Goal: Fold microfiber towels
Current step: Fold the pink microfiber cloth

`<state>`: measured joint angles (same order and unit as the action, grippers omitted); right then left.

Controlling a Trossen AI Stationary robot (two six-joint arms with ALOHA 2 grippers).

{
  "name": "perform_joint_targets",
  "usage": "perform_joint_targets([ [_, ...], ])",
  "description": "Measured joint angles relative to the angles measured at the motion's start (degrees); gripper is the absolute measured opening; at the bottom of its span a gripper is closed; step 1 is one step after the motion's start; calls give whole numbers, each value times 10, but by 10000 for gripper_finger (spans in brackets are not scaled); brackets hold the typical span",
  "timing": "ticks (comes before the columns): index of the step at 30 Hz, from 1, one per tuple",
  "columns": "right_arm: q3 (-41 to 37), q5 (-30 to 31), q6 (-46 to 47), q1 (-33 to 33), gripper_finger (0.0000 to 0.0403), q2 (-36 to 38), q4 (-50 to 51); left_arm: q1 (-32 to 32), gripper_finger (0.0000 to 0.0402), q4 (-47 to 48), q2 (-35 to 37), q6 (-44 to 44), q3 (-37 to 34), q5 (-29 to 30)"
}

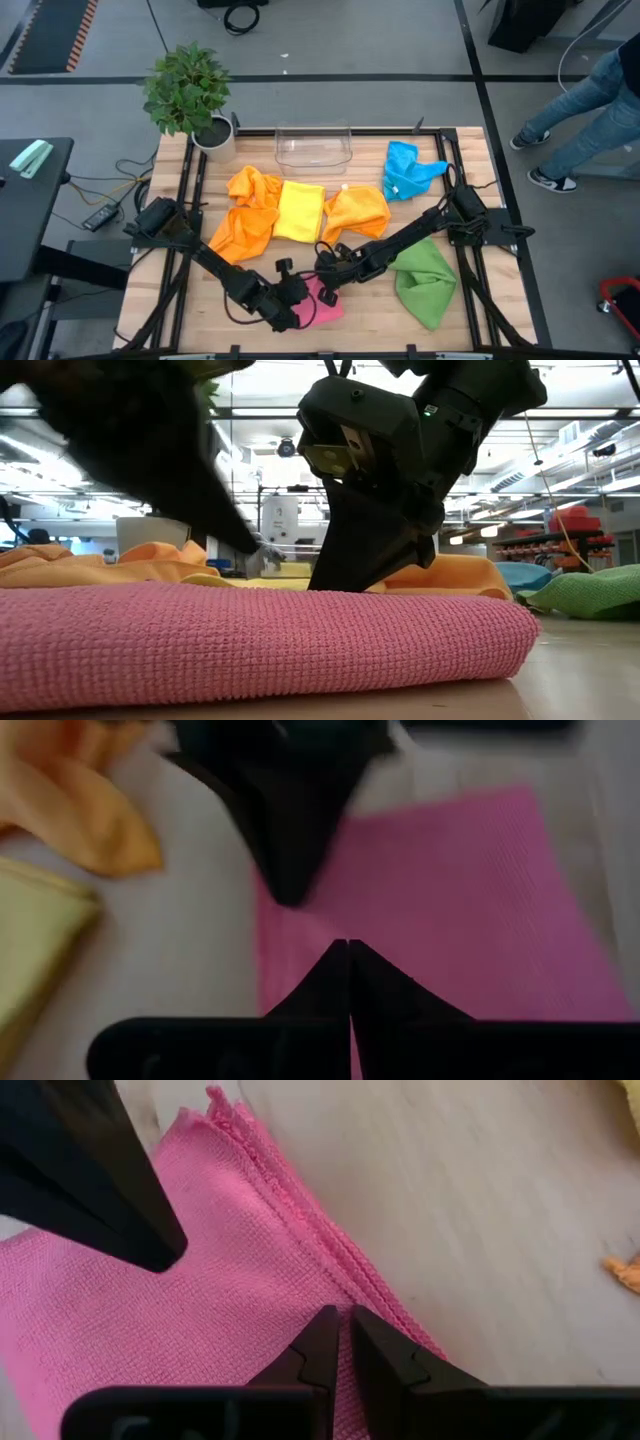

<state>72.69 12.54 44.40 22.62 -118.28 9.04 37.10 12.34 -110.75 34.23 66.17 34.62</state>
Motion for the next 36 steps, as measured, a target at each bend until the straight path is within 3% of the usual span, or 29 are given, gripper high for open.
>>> perform_joint_targets([
  [11, 0, 7, 2, 0, 39, 0, 4, 10, 6, 96, -32, 76, 0, 16],
  [22, 1, 22, -14, 26, 39, 52, -21, 10, 4, 56, -32, 89, 0, 18],
  [27, 0, 33, 18, 88, 39, 24, -43, 3, 7, 53, -32, 90, -1, 17],
  [36, -3, 48, 46, 102, 39, -11, -14, 2, 14, 56, -31, 88, -1, 28],
])
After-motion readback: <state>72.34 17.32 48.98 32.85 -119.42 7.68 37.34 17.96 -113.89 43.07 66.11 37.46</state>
